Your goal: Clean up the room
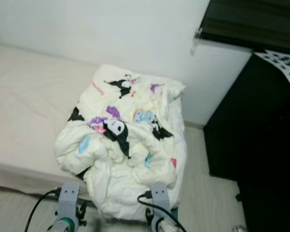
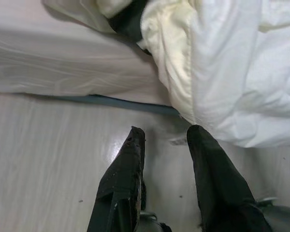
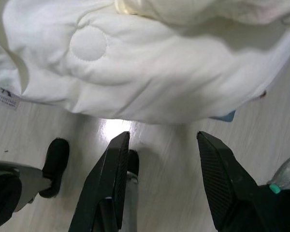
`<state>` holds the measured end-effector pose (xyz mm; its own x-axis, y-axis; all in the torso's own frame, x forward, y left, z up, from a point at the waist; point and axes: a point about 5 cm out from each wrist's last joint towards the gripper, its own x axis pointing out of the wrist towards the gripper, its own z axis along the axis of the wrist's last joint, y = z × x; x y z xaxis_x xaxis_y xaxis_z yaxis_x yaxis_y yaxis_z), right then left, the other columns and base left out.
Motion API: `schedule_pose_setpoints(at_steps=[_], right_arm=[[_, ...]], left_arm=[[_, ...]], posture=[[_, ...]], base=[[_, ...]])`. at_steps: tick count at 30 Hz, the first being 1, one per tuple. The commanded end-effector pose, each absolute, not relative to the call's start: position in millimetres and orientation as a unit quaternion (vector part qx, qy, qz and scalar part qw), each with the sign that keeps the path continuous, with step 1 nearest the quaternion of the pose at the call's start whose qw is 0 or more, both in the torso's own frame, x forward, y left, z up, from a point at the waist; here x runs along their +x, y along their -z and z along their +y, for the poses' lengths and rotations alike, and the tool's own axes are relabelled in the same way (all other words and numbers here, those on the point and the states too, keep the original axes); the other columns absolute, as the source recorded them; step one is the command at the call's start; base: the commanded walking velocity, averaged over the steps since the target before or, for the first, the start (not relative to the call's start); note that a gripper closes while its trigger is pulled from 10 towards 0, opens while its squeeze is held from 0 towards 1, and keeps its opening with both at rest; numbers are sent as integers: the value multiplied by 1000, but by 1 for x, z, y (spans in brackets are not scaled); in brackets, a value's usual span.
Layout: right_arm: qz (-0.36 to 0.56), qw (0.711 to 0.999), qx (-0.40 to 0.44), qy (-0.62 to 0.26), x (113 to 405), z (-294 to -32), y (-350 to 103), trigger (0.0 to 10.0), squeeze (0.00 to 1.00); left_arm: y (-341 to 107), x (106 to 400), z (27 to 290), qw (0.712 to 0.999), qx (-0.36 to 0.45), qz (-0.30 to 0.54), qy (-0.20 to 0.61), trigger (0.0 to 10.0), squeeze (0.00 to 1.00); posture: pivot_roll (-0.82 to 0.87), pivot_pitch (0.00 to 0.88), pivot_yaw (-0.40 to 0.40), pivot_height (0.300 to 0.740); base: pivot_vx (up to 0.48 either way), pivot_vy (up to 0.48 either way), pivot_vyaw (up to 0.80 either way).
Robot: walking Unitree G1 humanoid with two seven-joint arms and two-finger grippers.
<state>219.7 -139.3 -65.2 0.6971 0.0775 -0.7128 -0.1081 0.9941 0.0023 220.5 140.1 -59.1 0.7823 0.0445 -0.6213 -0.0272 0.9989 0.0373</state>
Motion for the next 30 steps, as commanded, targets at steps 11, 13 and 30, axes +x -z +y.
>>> schedule_pose_setpoints(at_steps=[11, 13, 30], right_arm=[[395, 917, -18, -47, 216, -141, 68, 10000, 0], [394, 918, -17, -49, 217, -141, 67, 10000, 0], [388, 920, -16, -41, 223, -140, 64, 10000, 0]], left_arm=[[59, 220, 144, 945, 22, 325, -25, 10000, 0], [58, 222, 144, 946, 23, 323, -25, 10000, 0], [52, 228, 147, 953, 20, 300, -45, 10000, 0]], posture=[[7, 0, -51, 740], [7, 0, -53, 740], [15, 10, -48, 740]], base=[[0, 0, -145], [0, 0, -800], [0, 85, -424]])
